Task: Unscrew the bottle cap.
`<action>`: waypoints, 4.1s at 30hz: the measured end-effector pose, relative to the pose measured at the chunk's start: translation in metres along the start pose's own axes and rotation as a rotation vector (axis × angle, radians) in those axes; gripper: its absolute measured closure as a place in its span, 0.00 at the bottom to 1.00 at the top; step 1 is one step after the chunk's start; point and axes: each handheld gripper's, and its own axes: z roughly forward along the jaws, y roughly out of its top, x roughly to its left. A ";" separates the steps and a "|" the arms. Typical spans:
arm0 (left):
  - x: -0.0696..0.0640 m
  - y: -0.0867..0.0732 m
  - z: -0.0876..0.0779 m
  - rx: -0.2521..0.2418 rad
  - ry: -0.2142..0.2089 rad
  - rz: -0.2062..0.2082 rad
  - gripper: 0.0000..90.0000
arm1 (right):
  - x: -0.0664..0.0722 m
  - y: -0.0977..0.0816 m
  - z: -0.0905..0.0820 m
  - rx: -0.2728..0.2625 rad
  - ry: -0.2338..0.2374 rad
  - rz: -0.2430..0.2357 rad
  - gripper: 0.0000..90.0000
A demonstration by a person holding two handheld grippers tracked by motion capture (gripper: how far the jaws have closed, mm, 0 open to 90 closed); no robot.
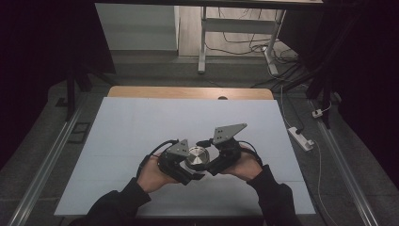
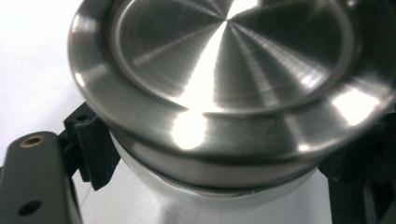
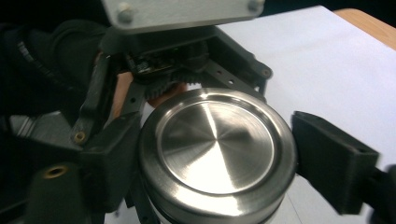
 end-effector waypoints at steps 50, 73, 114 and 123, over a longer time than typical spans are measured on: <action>0.008 -0.004 -0.004 -0.027 0.100 -0.106 0.17 | 0.022 0.014 0.011 -0.024 -0.271 0.106 0.13; -0.004 0.003 0.000 -0.006 -0.064 0.032 0.17 | 0.006 0.001 -0.007 -0.018 0.027 -0.071 0.21; 0.002 0.000 -0.004 -0.012 0.005 -0.012 0.17 | 0.021 0.014 0.005 -0.015 -0.180 0.005 0.22; 0.005 -0.002 -0.004 -0.018 0.022 -0.035 0.17 | 0.021 0.017 0.000 -0.047 -0.201 0.009 0.22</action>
